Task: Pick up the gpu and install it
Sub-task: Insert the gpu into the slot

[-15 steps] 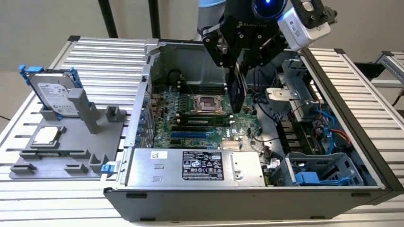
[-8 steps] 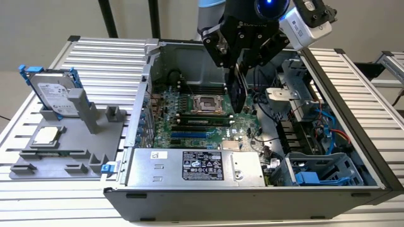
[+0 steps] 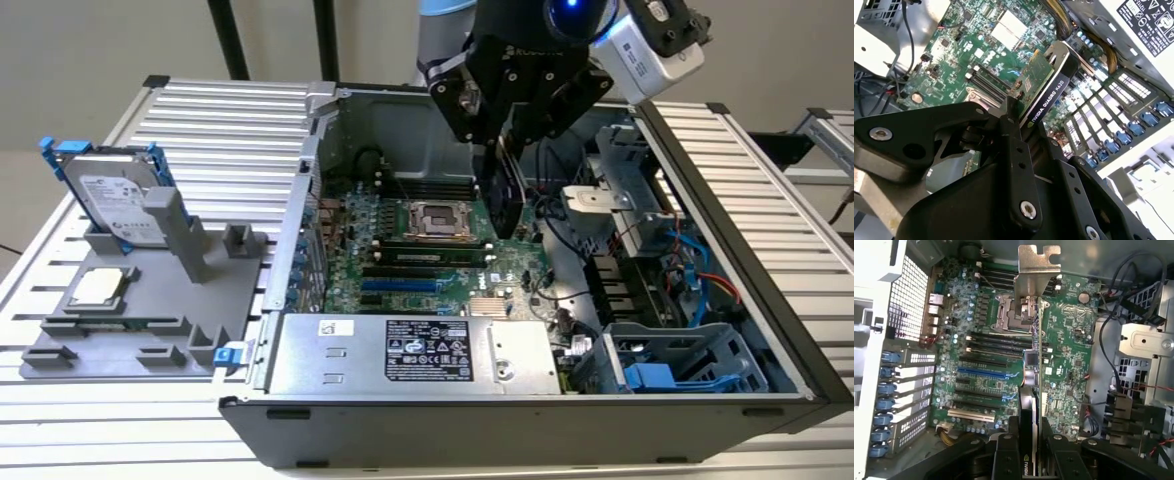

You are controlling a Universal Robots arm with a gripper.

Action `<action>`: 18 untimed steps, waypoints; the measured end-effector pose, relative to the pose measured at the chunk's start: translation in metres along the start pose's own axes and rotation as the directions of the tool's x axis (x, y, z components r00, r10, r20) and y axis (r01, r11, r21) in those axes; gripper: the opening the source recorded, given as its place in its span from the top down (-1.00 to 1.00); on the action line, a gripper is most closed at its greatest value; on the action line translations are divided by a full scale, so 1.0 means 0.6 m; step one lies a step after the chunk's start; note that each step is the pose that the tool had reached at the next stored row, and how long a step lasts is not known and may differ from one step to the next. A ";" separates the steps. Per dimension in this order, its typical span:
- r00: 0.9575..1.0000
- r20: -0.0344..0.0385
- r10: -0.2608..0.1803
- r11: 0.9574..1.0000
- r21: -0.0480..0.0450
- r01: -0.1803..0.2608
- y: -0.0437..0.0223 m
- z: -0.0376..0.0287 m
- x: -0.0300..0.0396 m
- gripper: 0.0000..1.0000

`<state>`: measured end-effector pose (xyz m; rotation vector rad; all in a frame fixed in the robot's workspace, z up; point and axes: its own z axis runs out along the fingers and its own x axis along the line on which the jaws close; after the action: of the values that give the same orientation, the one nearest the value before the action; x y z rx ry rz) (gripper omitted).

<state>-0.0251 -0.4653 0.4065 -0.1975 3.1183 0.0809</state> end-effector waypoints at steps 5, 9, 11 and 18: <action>1.000 -0.001 -0.027 1.000 -0.001 0.027 0.000 0.000 0.000 1.00; 0.999 -0.002 -0.047 0.999 -0.001 0.047 0.000 -0.001 0.000 1.00; 0.998 -0.003 -0.056 0.998 -0.001 0.056 0.000 -0.001 0.000 1.00; 0.996 -0.004 -0.090 0.996 -0.002 0.090 0.000 -0.002 0.000 1.00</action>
<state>-0.0250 -0.4652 0.4076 -0.3380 3.1086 0.0820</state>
